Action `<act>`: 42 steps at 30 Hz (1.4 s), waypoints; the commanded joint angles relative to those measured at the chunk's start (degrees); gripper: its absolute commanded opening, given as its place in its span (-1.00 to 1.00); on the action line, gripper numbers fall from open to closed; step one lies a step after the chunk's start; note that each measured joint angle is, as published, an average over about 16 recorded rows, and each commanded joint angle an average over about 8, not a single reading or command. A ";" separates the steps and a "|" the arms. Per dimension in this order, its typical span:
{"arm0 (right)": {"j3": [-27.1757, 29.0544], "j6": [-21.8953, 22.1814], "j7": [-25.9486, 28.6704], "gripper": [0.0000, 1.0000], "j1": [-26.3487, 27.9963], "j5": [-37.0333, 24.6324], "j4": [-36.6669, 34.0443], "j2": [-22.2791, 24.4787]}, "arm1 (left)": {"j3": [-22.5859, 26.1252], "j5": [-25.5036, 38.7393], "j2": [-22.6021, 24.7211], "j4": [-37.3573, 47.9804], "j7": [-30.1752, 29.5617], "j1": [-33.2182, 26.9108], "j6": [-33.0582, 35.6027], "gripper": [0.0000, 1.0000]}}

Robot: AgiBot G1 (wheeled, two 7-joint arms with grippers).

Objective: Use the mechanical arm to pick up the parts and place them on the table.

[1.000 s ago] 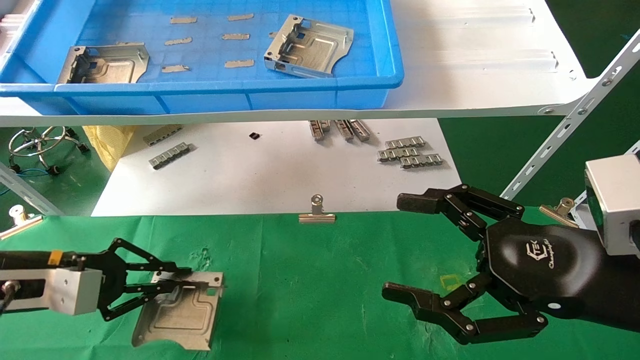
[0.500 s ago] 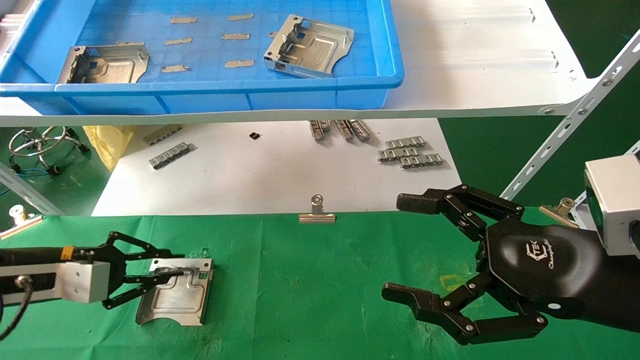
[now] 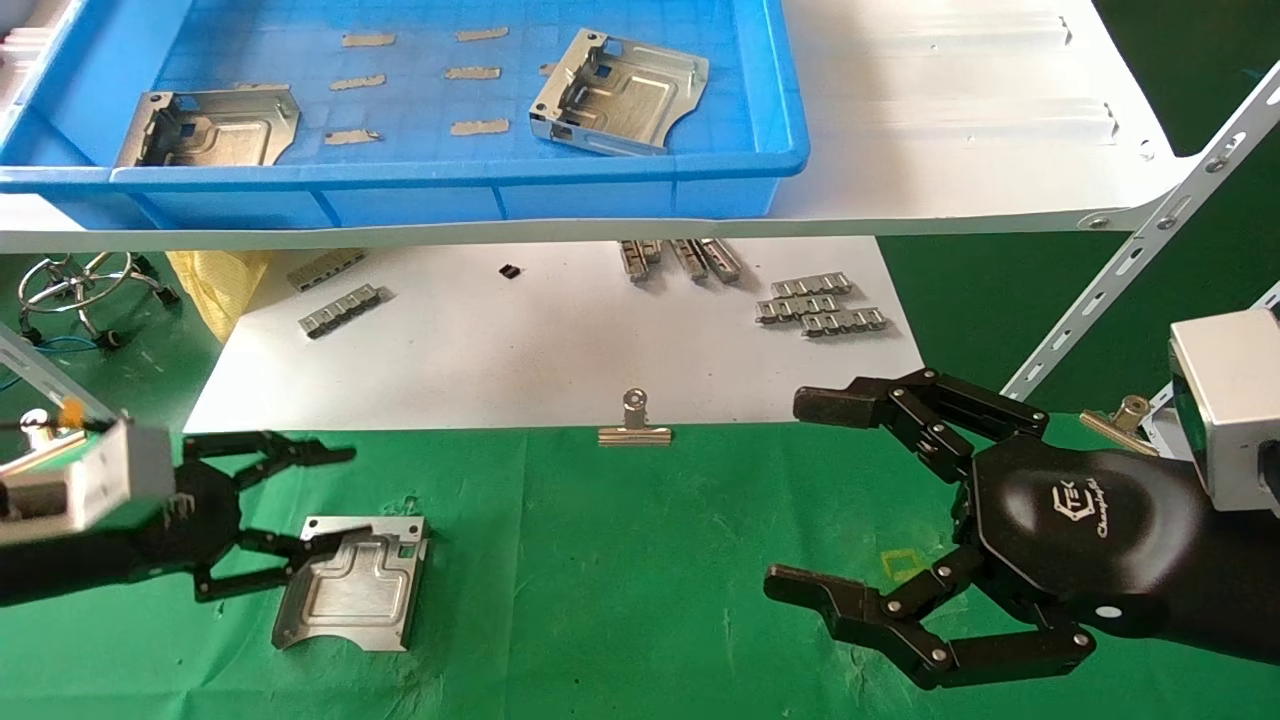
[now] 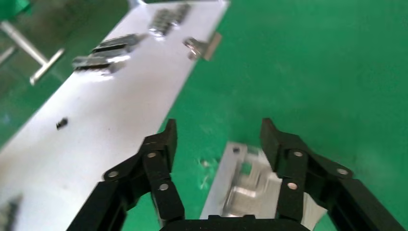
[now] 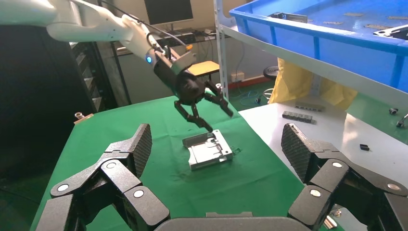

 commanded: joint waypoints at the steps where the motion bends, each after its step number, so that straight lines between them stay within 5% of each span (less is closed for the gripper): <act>1: 0.00 0.00 0.00 1.00 0.00 0.00 0.00 0.00 | -0.28 -1.62 -0.42 -0.27 -4.33 0.85 0.01 1.00; 14: 0.00 0.02 0.00 1.00 -0.01 0.01 -0.01 0.00 | -1.13 -1.71 -0.62 -1.76 -5.01 1.42 -0.13 1.00; 42: 0.00 0.02 0.00 1.00 -0.01 0.01 -0.01 0.01 | -17.35 -3.16 -3.96 -29.87 -27.47 12.61 -2.70 1.00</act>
